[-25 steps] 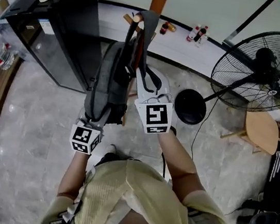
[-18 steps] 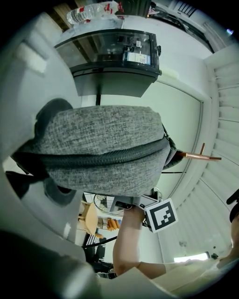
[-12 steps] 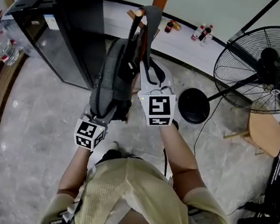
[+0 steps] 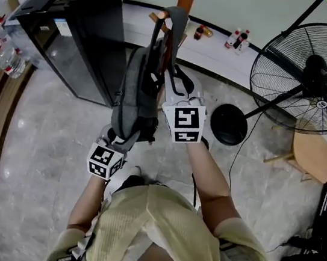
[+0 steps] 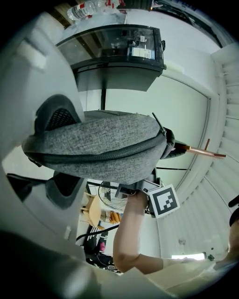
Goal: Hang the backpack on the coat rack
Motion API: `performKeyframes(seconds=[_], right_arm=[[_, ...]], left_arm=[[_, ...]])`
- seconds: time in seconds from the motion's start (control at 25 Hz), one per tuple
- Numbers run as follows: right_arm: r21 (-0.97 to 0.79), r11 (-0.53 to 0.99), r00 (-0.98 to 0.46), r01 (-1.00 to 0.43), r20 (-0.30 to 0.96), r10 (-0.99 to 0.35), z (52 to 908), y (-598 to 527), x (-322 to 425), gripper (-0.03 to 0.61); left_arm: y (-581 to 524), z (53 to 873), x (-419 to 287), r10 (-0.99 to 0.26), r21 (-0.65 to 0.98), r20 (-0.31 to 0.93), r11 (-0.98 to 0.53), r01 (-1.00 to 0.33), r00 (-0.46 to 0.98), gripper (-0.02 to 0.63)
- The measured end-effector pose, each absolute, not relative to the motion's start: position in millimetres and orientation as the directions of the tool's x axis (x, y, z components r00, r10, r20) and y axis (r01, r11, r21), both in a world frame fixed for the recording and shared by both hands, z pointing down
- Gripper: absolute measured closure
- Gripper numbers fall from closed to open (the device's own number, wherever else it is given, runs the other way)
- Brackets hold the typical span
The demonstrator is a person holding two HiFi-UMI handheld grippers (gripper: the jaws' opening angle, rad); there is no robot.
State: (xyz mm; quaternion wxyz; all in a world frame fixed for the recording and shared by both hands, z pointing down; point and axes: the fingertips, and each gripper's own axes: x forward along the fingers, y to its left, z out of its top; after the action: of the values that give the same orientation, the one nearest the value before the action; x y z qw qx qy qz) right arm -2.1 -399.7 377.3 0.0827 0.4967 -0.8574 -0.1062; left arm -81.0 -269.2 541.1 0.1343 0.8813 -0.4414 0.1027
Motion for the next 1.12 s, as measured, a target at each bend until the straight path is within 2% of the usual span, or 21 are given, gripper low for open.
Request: performKeyframes(seconds=[0.68,1.12], right_arm=[[0.227,0.453,-0.459,-0.862,0.030,-0.888,375.4,-374.2,18.1,0.482],[0.194,0.445,-0.446,-0.874,0.037,-0.894,381.2,-341.6,33.3,0.483]], left_arm=[[-237.5,511.8,-99.0,-0.755,0.165,0.263,-0.578,-0.799,0.600,0.388],[-239.2,459.2,-120.7,-0.823,0.144,0.151,-0.529,-0.836,0.547,0.407]])
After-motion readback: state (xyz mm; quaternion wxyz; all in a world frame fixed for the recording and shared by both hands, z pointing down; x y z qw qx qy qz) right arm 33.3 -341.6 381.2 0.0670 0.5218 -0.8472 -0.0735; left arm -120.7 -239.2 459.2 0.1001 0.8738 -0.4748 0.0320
